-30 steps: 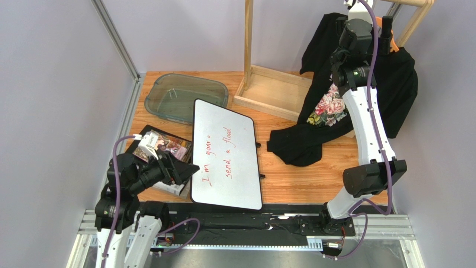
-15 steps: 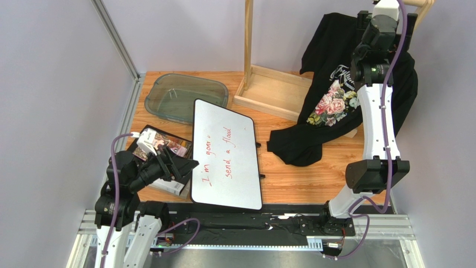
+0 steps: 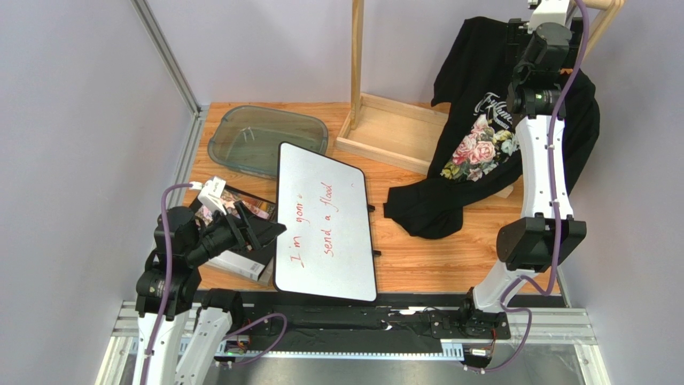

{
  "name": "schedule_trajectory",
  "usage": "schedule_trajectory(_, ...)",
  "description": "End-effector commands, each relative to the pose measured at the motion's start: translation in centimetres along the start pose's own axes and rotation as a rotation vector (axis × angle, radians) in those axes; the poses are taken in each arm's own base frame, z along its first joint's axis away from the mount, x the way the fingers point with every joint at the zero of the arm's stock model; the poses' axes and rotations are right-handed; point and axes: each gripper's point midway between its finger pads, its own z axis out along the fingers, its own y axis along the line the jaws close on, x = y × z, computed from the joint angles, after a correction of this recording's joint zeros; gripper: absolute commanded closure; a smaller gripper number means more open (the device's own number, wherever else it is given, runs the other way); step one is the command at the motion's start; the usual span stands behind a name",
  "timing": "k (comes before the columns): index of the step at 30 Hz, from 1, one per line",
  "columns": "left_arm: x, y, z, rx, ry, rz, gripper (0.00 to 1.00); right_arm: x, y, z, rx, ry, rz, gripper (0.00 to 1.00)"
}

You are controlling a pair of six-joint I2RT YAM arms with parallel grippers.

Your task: Remove the t-shirt from the hanger

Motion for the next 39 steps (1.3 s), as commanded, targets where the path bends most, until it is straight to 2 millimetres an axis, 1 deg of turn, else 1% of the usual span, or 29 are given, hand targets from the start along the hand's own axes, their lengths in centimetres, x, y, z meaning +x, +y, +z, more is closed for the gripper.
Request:
schedule_trajectory(1, -0.5, -1.2, -0.6, 0.031, -0.026, 0.005, 0.20, 0.0, -0.2, 1.5, -0.014, -0.016, 0.044, 0.16)
schedule_trajectory(2, -0.5, -1.1, -0.6, 0.029, -0.026, 0.004, 0.21, 0.2, -0.2, 1.7, -0.019, -0.013, 0.047, 0.17)
schedule_trajectory(5, -0.5, -1.0, -0.6, 0.021, -0.026, 0.004, 0.21, 0.1, 0.7, 1.9, -0.065, -0.015, 0.067, 0.35)
schedule_trajectory(6, -0.6, -1.0, -0.6, 0.021, -0.029, 0.006, 0.21, -0.1, 1.3, 1.8, -0.101, -0.023, 0.082, 0.44)
schedule_trajectory(8, -0.6, -1.0, -0.6, 0.019, -0.032, 0.003, 0.21, -0.1, 2.1, 1.6, -0.143, -0.026, 0.092, 0.52)
schedule_trajectory(9, -0.6, -1.0, -0.6, 0.016, -0.034, 0.000, 0.21, -0.7, 2.6, 1.2, -0.184, -0.044, 0.097, 0.60)
schedule_trajectory(10, -0.7, -1.0, -0.7, 0.016, -0.037, 0.003, 0.21, -0.4, 3.0, 1.0, -0.206, -0.042, 0.098, 0.62)
schedule_trajectory(11, -0.7, -1.0, -0.8, 0.016, -0.042, 0.005, 0.21, -0.6, 3.1, 0.7, -0.218, -0.047, 0.104, 0.64)
schedule_trajectory(12, -0.7, -0.9, -0.8, 0.012, -0.049, 0.005, 0.21, -1.4, 3.2, 0.0, -0.242, -0.073, 0.113, 0.69)
schedule_trajectory(13, -0.7, -0.9, -0.8, 0.011, -0.051, 0.005, 0.21, -1.6, 3.4, -0.3, -0.261, -0.079, 0.124, 0.71)
schedule_trajectory(14, -0.7, -0.8, -0.8, 0.007, -0.053, 0.005, 0.21, -1.4, 3.8, -0.7, -0.287, -0.076, 0.127, 0.73)
schedule_trajectory(15, -0.7, -0.8, -0.8, 0.007, -0.050, 0.004, 0.21, -2.2, 4.0, -1.5, -0.321, -0.097, 0.140, 0.77)
schedule_trajectory(17, -0.6, -0.8, -0.8, 0.009, -0.045, 0.003, 0.21, -2.9, 4.1, -2.5, -0.345, -0.106, 0.181, 0.82)
schedule_trajectory(18, -0.6, -0.8, -0.8, 0.010, -0.047, 0.004, 0.21, -3.0, 4.8, -3.1, -0.395, -0.103, 0.188, 0.87)
schedule_trajectory(19, -0.5, -0.8, -0.8, 0.011, -0.046, 0.003, 0.21, -3.3, 5.0, -3.5, -0.413, -0.101, 0.200, 0.89)
schedule_trajectory(20, -0.4, -0.9, -0.9, 0.013, -0.046, 0.004, 0.21, -3.9, 4.9, -4.1, -0.427, -0.103, 0.233, 0.92)
schedule_trajectory(21, -0.4, -1.0, -1.0, 0.016, -0.050, 0.007, 0.21, -3.9, 5.4, -4.7, -0.461, -0.090, 0.244, 0.95)
schedule_trajectory(23, -0.4, -1.0, -1.1, 0.020, -0.055, 0.013, 0.21, -4.4, 5.7, -5.7, -0.494, -0.082, 0.294, 0.96)
schedule_trajectory(25, -0.5, -1.3, -1.2, 0.030, -0.055, 0.021, 0.21, -4.6, 5.9, -6.4, -0.521, -0.067, 0.328, 0.99)
schedule_trajectory(28, -0.6, -2.3, -1.4, 0.070, -0.043, 0.036, 0.23, -5.7, 6.6, -7.6, -0.580, -0.064, 0.418, 1.00)
schedule_trajectory(29, -0.5, -2.5, -1.5, 0.079, -0.035, 0.037, 0.23, -6.0, 6.8, -7.8, -0.596, -0.065, 0.438, 1.00)
schedule_trajectory(30, -0.6, -2.8, -1.6, 0.087, -0.038, 0.043, 0.23, -6.7, 6.9, -8.0, -0.607, -0.077, 0.473, 1.00)
schedule_trajectory(33, -0.8, -3.8, -2.0, 0.121, -0.039, 0.061, 0.23, -7.3, 6.9, -8.0, -0.608, -0.072, 0.535, 1.00)
schedule_trajectory(36, -1.1, -5.1, -2.2, 0.171, -0.028, 0.068, 0.24, -8.4, 6.5, -8.0, -0.595, -0.093, 0.578, 1.00)
schedule_trajectory(39, -1.5, -6.1, -2.2, 0.211, -0.022, 0.061, 0.25, -10.0, 5.8, -8.5, -0.590, -0.124, 0.629, 1.00)
